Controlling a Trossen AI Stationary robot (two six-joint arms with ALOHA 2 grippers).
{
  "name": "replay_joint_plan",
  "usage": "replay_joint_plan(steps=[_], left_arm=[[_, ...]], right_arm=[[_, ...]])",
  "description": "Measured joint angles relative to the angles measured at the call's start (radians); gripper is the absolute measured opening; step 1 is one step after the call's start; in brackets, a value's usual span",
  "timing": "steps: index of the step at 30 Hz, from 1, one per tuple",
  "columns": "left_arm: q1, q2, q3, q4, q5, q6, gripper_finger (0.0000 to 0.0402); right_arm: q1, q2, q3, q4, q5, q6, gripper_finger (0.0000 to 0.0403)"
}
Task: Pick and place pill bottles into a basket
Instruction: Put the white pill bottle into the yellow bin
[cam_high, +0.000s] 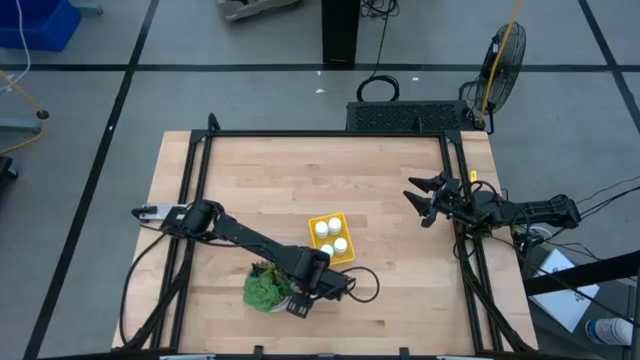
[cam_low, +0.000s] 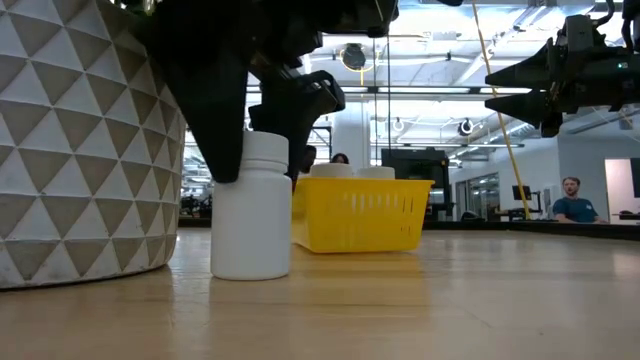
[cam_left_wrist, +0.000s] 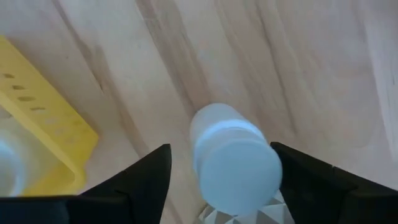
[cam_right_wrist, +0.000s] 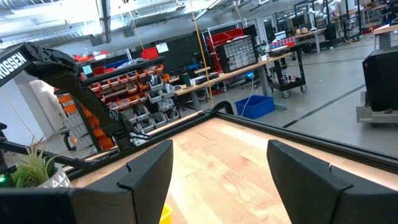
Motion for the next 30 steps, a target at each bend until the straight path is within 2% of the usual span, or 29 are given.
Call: replay_joint_plan(steps=[3, 7, 21, 30], left_arm=[[0.000, 0.000, 0.000, 0.000, -0.002, 0.015, 0.0239], [0.001, -0.002, 0.000, -0.002, -0.001, 0.040, 0.0163], [0.000, -0.010, 0.007, 0.003, 0.023, 0.112, 0.0161], [-0.001, -0.117, 0.006, 0.009, -0.066, 0.120, 0.0161]], right_arm=[[0.000, 0.000, 0.000, 0.000, 0.000, 0.000, 0.0251], [0.000, 0.000, 0.000, 0.000, 0.000, 0.000, 0.0251], [0.000, 0.000, 0.000, -0.001, 0.000, 0.011, 0.0251], [0.000, 0.000, 0.000, -0.004, 0.000, 0.011, 0.0251]])
